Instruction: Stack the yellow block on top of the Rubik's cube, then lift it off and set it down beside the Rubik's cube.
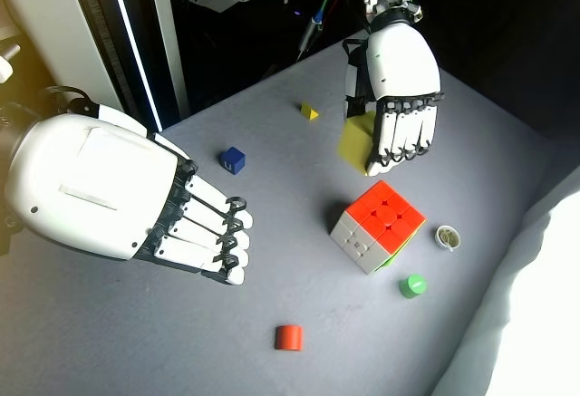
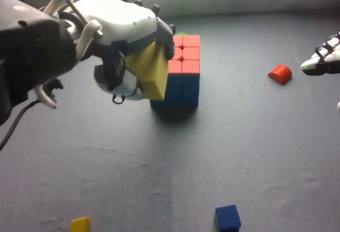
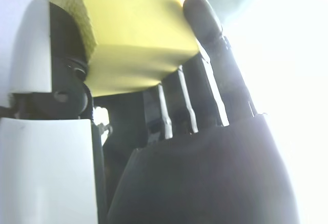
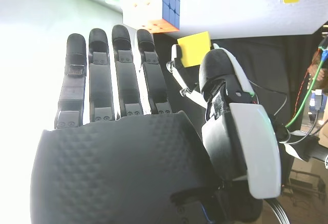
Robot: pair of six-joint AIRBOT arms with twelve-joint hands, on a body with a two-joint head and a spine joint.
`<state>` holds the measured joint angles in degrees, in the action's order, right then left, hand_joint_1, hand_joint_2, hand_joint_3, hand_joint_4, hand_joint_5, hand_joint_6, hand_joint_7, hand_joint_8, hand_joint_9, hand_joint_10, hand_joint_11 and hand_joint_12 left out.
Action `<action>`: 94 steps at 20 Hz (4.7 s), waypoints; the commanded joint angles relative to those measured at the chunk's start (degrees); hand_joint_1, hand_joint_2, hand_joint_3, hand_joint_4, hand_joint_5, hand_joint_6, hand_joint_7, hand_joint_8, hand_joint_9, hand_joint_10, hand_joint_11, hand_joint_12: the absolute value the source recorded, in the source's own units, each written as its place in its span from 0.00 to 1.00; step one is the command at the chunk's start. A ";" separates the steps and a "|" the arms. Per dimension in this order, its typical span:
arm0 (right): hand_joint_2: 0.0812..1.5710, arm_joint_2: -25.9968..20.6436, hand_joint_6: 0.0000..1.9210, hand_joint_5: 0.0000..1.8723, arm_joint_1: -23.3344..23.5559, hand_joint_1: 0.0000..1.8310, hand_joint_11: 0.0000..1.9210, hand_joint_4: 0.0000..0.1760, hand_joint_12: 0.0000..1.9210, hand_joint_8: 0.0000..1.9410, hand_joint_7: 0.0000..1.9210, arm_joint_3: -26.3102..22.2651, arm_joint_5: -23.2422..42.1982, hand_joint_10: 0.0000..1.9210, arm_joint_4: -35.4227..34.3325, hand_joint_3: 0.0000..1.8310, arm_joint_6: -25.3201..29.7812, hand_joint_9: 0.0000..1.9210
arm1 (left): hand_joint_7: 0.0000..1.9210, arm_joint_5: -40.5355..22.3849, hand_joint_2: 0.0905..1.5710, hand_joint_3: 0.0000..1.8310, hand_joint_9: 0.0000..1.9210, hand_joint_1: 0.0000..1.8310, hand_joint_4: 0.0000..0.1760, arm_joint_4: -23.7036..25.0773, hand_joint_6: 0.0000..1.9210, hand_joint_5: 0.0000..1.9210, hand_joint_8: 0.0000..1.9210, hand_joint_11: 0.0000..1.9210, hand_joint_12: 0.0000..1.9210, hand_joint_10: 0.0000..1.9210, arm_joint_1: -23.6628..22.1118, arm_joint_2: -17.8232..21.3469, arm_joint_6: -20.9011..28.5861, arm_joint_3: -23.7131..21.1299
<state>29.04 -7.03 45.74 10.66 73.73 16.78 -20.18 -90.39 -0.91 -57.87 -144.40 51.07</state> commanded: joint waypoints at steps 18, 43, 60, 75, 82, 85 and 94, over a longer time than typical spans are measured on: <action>0.89 -0.81 0.00 0.13 0.95 0.00 0.00 0.00 0.23 0.00 0.12 -0.33 2.16 0.00 -1.16 0.00 0.36 0.11 | 0.44 2.84 0.73 0.00 0.34 0.69 0.00 3.49 0.40 0.51 0.73 0.21 0.73 0.63 -2.98 -9.36 -0.38 10.21; 0.89 -0.82 0.00 0.14 1.12 0.00 0.00 0.00 0.28 0.00 0.14 -0.52 2.90 0.00 -1.16 0.00 0.35 0.12 | 0.42 4.06 0.73 0.00 0.34 0.68 0.00 6.59 0.43 0.50 0.75 0.23 0.73 0.59 -2.15 -14.17 -0.37 18.45; 0.88 -0.82 0.00 0.14 1.17 0.00 0.00 0.00 0.28 0.00 0.14 -0.62 3.23 0.00 -1.15 0.00 0.34 0.12 | 0.42 3.68 0.74 0.00 0.34 0.67 0.00 6.53 0.47 0.48 0.75 0.22 0.73 0.56 -0.69 -14.80 -0.33 18.00; 0.89 -0.82 0.00 0.15 1.18 0.00 0.00 0.00 0.29 0.00 0.15 -0.61 3.31 0.00 -1.15 0.00 0.36 0.13 | 0.27 3.43 0.74 0.01 0.29 0.52 0.00 6.93 0.00 0.22 0.00 0.08 0.41 0.00 0.24 -14.85 -0.18 17.02; 0.89 -0.83 0.00 0.13 1.18 0.00 0.00 0.00 0.25 0.00 0.13 -0.60 3.31 0.00 -1.15 0.00 0.36 0.11 | 0.15 3.34 0.73 0.00 0.16 0.49 0.00 6.94 0.00 0.10 0.00 0.03 0.27 0.00 0.19 -14.85 0.11 17.09; 0.88 -0.83 0.01 0.16 1.18 0.01 0.00 0.00 0.30 0.00 0.15 -0.60 3.31 0.01 -1.15 0.00 0.36 0.13 | 0.11 3.35 0.71 0.00 0.12 0.47 0.00 6.94 0.00 0.08 0.00 0.01 0.26 0.00 0.18 -14.85 0.15 17.04; 0.88 -0.83 0.00 0.14 1.18 0.00 0.00 0.00 0.31 0.00 0.15 -0.60 3.31 0.00 -1.15 0.00 0.36 0.13 | 0.03 3.35 0.65 0.00 0.05 0.43 0.00 7.10 0.00 0.02 0.00 0.00 0.15 0.00 -0.19 -14.87 0.28 17.41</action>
<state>29.02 -6.63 45.10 12.19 73.93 16.80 -15.99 -84.86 -0.45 -73.34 -144.16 68.40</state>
